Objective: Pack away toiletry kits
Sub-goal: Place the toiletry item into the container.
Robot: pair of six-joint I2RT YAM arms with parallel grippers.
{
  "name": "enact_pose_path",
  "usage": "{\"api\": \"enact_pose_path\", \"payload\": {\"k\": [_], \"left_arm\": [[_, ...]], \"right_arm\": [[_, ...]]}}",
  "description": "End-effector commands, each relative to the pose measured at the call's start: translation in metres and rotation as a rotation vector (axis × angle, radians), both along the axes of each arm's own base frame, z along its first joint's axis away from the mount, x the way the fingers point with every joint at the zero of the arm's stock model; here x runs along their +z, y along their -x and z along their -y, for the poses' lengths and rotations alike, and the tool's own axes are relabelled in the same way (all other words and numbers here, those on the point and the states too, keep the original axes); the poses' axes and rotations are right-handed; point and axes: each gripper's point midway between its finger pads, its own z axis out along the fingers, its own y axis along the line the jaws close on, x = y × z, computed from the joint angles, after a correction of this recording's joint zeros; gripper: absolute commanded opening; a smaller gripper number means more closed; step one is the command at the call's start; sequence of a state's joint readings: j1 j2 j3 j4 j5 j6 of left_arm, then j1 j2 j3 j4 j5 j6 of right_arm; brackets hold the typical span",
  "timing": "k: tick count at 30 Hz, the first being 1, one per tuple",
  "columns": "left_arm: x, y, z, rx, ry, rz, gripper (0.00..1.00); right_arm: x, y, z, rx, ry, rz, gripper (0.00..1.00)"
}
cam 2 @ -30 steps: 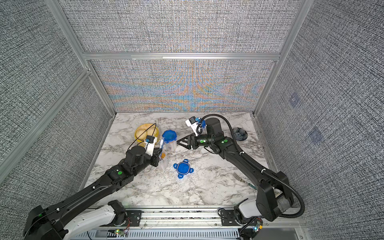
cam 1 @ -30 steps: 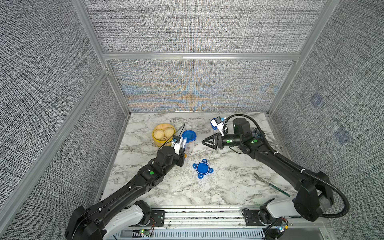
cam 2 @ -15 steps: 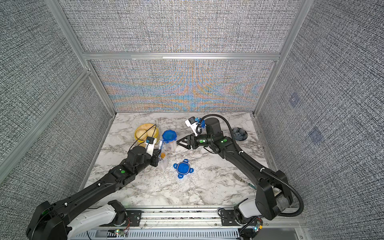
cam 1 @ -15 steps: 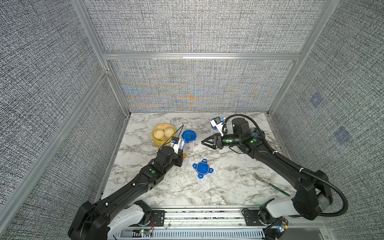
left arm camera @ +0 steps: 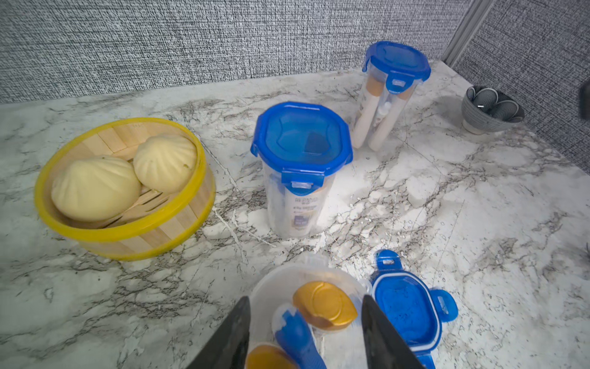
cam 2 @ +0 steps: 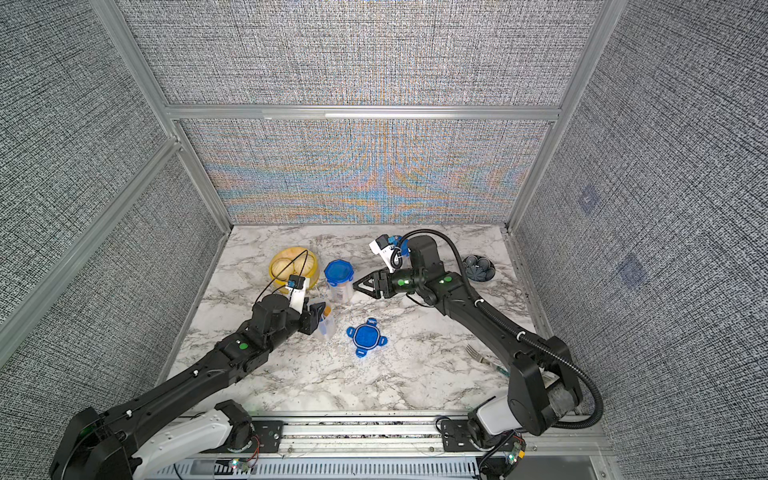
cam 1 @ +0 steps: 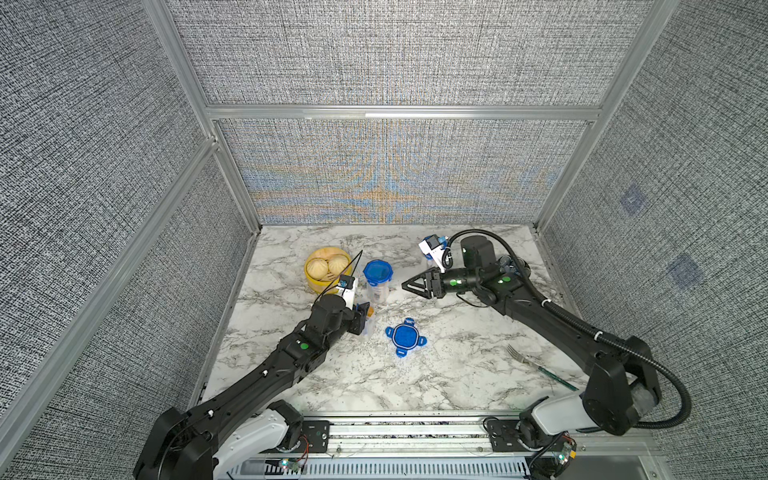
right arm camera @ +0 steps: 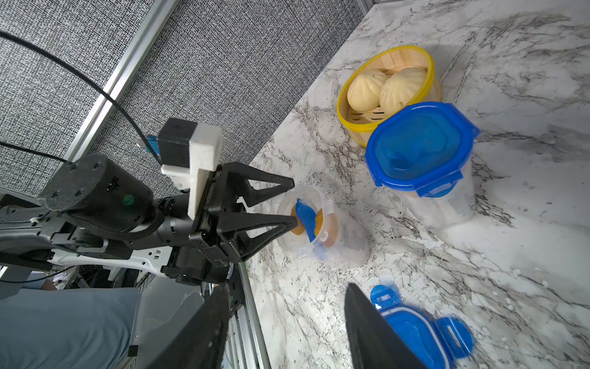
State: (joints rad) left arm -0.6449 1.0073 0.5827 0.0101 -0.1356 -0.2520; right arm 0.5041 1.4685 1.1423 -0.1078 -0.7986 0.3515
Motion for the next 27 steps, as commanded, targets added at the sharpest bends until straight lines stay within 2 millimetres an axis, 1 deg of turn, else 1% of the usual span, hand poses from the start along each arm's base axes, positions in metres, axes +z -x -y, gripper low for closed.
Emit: {"api": "enact_pose_path", "payload": {"k": [1,4,5,7,10,14,17,19,20,22,24,27], "left_arm": [[0.004,-0.006,-0.017,0.094,-0.007,-0.023,0.55],[0.004,-0.01,-0.029,0.138,0.008,-0.081,0.55],[0.003,-0.01,-0.029,0.131,0.016,-0.104,0.55],[0.007,-0.01,-0.026,0.099,0.045,-0.141,0.55],[0.01,-0.009,-0.015,0.036,0.069,-0.177,0.53],[0.009,-0.01,-0.011,0.026,0.063,-0.223,0.46],[0.01,-0.009,-0.011,0.025,0.051,-0.241,0.45],[0.012,-0.007,-0.011,0.014,0.037,-0.256,0.47],[0.015,-0.005,-0.008,-0.011,0.034,-0.261,0.48],[0.025,0.006,0.015,-0.177,0.056,-0.266,0.52],[0.029,0.015,0.033,-0.274,0.088,-0.306,0.56],[0.025,0.025,0.049,-0.326,0.068,-0.368,0.58]], "right_arm": [[-0.006,-0.003,0.0,-0.019,0.047,0.0,0.6],[-0.017,-0.004,0.005,-0.054,0.139,0.008,0.6],[-0.02,-0.004,0.006,-0.061,0.162,0.012,0.6],[-0.027,-0.003,0.01,-0.07,0.195,-0.001,0.6],[-0.033,-0.001,0.012,-0.071,0.21,-0.018,0.6],[-0.042,0.004,0.016,-0.07,0.235,-0.045,0.6],[-0.059,0.011,0.029,-0.091,0.313,-0.08,0.6],[-0.075,0.016,0.041,-0.119,0.374,-0.126,0.6],[-0.083,0.017,0.046,-0.138,0.392,-0.155,0.6],[-0.099,0.023,0.056,-0.171,0.403,-0.25,0.58],[-0.113,0.031,0.063,-0.196,0.386,-0.354,0.54],[-0.141,0.051,0.075,-0.219,0.358,-0.535,0.53]]}}
